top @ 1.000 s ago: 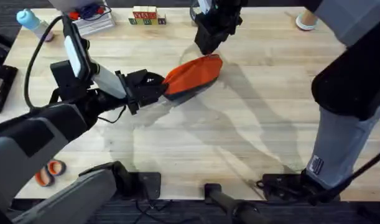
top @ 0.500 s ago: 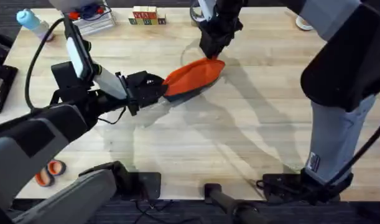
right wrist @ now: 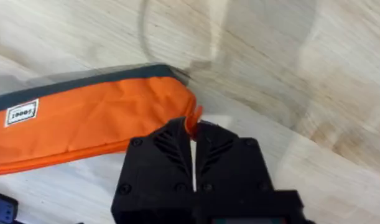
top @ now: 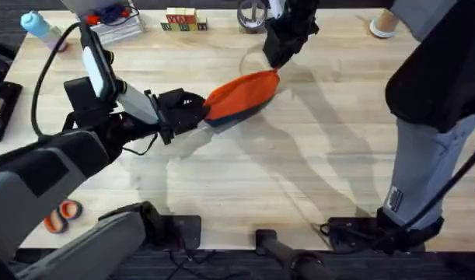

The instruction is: Unzip the bag, pick up the pens from the table one at a time and place them inside, then zip the bag closed.

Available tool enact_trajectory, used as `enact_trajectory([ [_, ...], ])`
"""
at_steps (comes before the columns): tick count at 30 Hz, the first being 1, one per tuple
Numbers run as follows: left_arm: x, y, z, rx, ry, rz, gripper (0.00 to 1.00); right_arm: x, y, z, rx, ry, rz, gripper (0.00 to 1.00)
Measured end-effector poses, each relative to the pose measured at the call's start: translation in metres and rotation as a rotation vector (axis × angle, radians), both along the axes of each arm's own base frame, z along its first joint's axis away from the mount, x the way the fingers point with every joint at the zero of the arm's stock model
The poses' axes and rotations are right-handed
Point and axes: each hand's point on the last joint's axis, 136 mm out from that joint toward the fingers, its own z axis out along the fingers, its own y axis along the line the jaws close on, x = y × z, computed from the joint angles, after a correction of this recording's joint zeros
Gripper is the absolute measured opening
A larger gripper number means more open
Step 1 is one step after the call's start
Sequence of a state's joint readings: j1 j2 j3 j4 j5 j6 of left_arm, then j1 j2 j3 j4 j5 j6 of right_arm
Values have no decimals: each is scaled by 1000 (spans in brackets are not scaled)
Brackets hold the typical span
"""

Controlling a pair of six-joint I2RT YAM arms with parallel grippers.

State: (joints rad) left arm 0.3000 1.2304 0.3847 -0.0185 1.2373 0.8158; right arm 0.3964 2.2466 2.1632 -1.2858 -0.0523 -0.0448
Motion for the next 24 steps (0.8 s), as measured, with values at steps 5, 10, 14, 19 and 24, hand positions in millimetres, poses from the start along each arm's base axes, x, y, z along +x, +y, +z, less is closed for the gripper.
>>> enact_trajectory([
  [5, 0, 0, 0, 0, 0, 0, 41, 2, -2, -13, -6, 26, -13, 32],
  [10, 0, 0, 0, 2, 1, 2, 41, 5, -7, -40, -33, 73, -32, 33],
  [14, 0, 0, -1, 2, 3, 2, 41, 15, -17, -45, -56, 52, -51, 33],
  [19, 0, 1, -2, 0, 10, 8, 41, 32, -47, -49, -95, 22, -109, 33],
  [24, -1, 2, -3, 1, 16, 12, 41, 40, -71, -51, -125, 9, -154, 31],
])
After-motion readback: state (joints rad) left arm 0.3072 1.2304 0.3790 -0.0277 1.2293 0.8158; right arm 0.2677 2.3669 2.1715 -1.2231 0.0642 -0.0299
